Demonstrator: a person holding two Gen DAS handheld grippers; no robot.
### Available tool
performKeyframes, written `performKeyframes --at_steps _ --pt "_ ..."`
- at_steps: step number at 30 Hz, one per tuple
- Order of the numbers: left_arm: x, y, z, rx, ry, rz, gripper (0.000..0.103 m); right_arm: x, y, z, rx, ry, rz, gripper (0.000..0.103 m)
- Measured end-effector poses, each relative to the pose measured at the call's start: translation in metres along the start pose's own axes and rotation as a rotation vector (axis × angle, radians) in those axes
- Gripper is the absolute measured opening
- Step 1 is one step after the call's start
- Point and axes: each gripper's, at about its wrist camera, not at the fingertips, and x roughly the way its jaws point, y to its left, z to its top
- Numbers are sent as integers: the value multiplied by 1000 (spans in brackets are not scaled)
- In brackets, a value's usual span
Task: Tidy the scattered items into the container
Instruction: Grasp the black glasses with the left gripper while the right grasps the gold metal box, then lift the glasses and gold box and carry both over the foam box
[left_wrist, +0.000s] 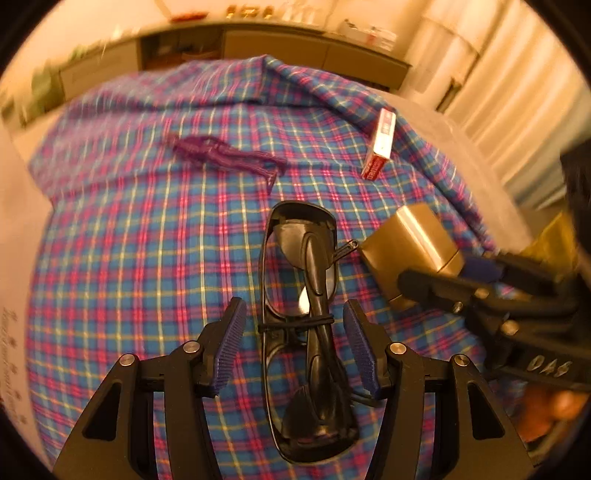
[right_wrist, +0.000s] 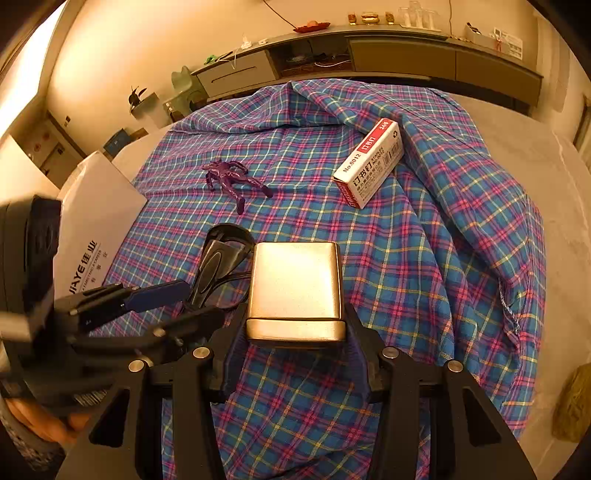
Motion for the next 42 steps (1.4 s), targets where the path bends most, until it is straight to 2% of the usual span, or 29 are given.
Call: performKeyframes --at_steps 2,3,4,14,26,33,42 --pt "2 -5 -1 39 -20 29 56 0 1 -1 -5 0 -3 49" --pt "2 -7 -2 58 -33 50 46 -1 3 -1 -10 0 -2 49" --pt "3 -8 -2 70 -41 59 43 0 4 -2 -12 1 -1 49" --pt "-7 0 1 31 -63 43 40 -7 19 8 -19 -29 -16 49" --pt "-52 32 3 -51 -130 19 39 -26 63 28 -57 -100 -25 49" --pt "-74 53 -1 -83 -153 18 39 -41 82 35 -25 -134 49 49" --pt "-109 88 -9 -145 -196 16 39 -58 115 43 -26 -186 79 49"
